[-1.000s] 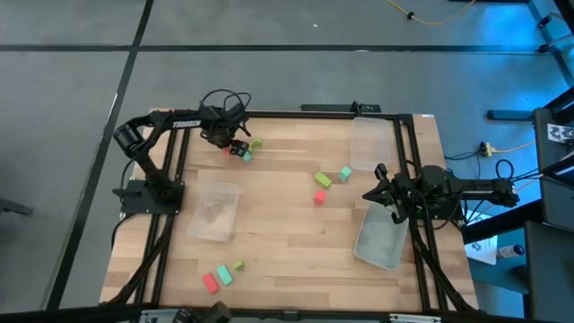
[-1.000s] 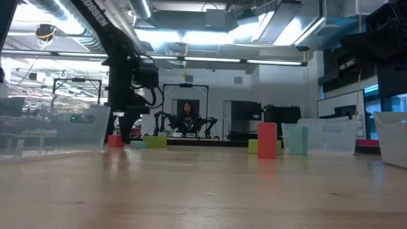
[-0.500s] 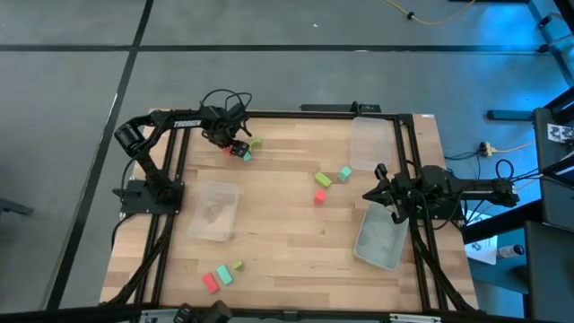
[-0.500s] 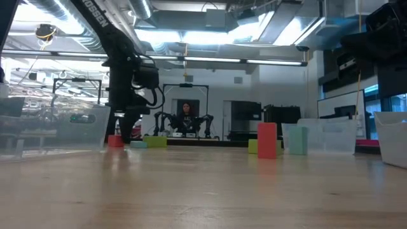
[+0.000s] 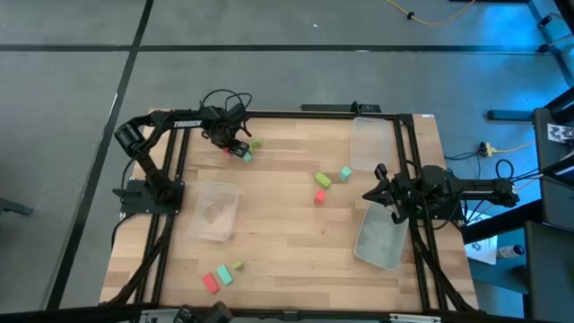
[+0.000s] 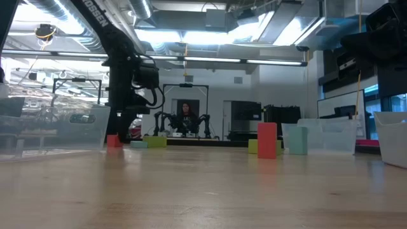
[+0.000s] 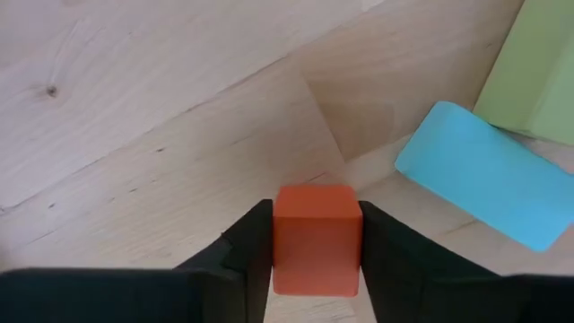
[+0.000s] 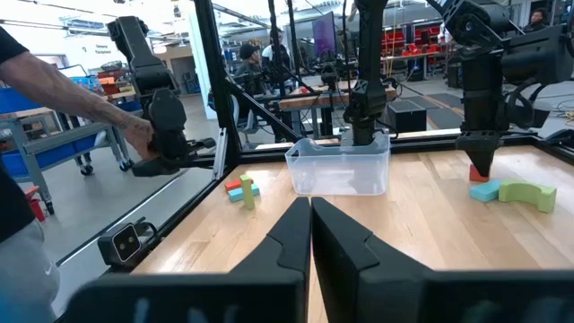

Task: Sort & place blocks by color
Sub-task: Put the top orange block into the bottom transparent bin

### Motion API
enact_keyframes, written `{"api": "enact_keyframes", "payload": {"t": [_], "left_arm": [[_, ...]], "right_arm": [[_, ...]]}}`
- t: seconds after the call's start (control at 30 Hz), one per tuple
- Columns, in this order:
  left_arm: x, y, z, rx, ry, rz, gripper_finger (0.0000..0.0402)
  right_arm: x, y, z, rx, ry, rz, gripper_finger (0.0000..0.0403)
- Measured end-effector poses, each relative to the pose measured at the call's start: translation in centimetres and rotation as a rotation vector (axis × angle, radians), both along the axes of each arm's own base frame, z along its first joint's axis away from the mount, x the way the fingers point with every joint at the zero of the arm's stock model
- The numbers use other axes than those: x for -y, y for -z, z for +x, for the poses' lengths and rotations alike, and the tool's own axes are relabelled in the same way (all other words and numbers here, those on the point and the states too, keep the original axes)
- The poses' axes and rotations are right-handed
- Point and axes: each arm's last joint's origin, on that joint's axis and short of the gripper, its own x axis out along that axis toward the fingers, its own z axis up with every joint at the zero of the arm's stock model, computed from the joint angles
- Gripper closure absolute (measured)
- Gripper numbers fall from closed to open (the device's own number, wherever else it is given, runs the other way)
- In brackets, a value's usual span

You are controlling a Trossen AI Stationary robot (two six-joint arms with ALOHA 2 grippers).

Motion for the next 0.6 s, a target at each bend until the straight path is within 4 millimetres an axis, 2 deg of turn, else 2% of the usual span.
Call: {"api": "enact_keyframes", "payload": {"t": [0.17, 0.27, 0.37, 0.47, 0.6], "left_arm": [[0.4, -0.2, -0.2, -0.013, 0.011, -0.018, 0.028], [0.7, -1.7, -0.5, 0.014, 0.027, 0.012, 0.028], [1.3, -4.3, -1.2, 0.085, 0.032, 0.082, 0.028], [2.5, -7.9, -2.1, 0.216, 0.042, 0.173, 0.028], [5.8, -13.0, -3.3, 0.439, 0.122, 0.323, 0.028]], "right_arm": [[0.0, 0.0, 0.0, 0.001, 0.0, 0.0, 0.0386], [0.0, 0.0, 0.0, 0.001, 0.0, -0.001, 0.0385], [0.0, 0.0, 0.0, 0.001, 0.0, -0.001, 0.0386], [0.0, 0.0, 0.0, 0.0, 0.0, 0.0, 0.0385], [0.0, 0.0, 0.0, 0.001, 0.0, -0.001, 0.0385]]}}
